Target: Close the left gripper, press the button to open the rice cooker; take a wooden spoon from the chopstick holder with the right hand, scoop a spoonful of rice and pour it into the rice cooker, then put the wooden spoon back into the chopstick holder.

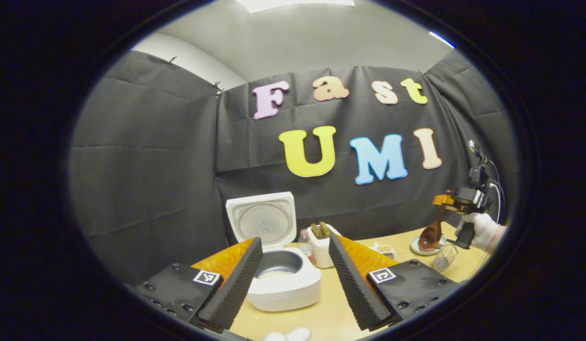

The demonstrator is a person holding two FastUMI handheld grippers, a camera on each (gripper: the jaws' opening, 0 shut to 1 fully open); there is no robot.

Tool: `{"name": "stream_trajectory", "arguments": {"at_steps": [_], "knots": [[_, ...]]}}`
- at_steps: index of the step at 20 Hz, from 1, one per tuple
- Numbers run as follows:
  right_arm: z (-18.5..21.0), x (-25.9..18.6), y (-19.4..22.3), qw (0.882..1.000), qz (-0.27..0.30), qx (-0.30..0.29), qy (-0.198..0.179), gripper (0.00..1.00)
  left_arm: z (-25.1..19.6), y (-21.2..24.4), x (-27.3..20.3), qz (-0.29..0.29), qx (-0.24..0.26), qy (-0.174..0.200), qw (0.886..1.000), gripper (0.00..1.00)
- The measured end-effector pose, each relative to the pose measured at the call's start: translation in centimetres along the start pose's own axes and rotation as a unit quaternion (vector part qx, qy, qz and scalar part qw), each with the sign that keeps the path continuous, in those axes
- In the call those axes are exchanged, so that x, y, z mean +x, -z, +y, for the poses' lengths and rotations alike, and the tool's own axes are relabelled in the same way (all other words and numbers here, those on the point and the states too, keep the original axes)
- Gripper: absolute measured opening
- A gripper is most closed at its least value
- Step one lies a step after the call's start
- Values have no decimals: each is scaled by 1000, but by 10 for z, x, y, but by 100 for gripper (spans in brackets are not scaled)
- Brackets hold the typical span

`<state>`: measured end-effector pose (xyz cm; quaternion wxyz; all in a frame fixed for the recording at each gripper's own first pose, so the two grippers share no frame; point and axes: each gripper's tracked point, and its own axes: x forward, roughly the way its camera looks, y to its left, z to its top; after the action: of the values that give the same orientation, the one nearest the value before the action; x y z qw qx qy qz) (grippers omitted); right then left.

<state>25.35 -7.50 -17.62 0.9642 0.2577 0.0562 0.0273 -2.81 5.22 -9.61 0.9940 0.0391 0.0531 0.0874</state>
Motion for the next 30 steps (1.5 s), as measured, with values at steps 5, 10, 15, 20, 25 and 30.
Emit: {"name": "stream_trajectory", "arguments": {"at_steps": [5, 10, 15, 20, 25, 30], "knots": [[-79, -6, -9, 999, -4, -5, 50, 22, -40, -3, 4, 7, 10, 13, 1000, 100], [-112, -2, 2, 997, 5, -16, 70, 22, -64, -7, 4, 9, 25, 14, 1000, 99], [-130, 6, 31, 996, 30, -10, 83, 22, -74, -6, 8, 13, 42, 14, 999, 100], [-144, 8, 56, 993, 58, -5, 101, 22, -80, -7, 8, 13, 54, 11, 998, 100], [-158, 5, 70, 990, 72, 16, 119, 22, -85, -6, 10, 16, 54, 14, 998, 100], [-175, -7, 60, 986, 64, 0, 155, 18, -85, -10, 10, 12, 50, 17, 999, 98]]}}
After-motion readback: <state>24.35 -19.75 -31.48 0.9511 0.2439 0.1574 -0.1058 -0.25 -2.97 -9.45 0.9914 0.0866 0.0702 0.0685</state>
